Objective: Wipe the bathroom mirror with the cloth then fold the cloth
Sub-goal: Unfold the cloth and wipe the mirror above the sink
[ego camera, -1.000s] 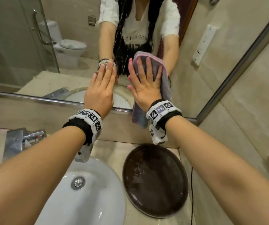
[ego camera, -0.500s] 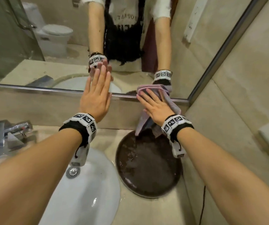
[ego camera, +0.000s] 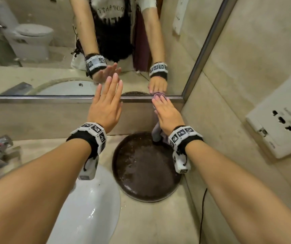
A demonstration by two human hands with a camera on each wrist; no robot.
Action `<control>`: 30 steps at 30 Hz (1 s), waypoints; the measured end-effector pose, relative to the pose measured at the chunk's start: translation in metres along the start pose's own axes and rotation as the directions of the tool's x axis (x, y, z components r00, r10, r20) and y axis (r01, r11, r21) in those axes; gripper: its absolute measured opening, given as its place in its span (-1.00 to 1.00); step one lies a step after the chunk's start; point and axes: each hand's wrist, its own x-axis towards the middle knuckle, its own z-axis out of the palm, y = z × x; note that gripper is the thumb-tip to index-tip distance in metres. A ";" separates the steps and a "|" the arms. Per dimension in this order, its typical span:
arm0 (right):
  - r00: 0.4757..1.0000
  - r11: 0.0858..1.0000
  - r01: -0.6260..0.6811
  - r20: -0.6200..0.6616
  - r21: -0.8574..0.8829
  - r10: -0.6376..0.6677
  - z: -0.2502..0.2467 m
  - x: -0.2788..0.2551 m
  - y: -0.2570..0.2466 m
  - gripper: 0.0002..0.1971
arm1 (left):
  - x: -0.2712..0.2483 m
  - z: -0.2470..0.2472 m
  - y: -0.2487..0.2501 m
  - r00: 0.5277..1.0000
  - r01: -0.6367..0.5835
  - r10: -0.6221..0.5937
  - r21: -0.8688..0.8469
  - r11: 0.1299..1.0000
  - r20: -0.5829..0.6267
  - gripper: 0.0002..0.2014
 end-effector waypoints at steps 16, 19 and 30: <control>0.994 1.000 -0.016 -0.108 0.010 0.017 0.004 0.012 -0.026 -0.54 | -0.015 -0.006 -0.013 0.996 0.090 -0.090 0.052 0.995 0.003 -0.39; 0.959 0.971 -0.238 -0.152 0.033 0.240 0.002 -0.008 0.006 -0.55 | -0.010 -0.006 -0.003 0.997 0.072 -0.072 0.043 0.996 0.007 -0.38; 0.795 0.755 -0.449 -0.173 0.479 0.582 -0.021 0.005 -0.005 -0.45 | -0.010 -0.007 0.005 0.999 0.036 -0.037 0.017 0.999 0.038 -0.37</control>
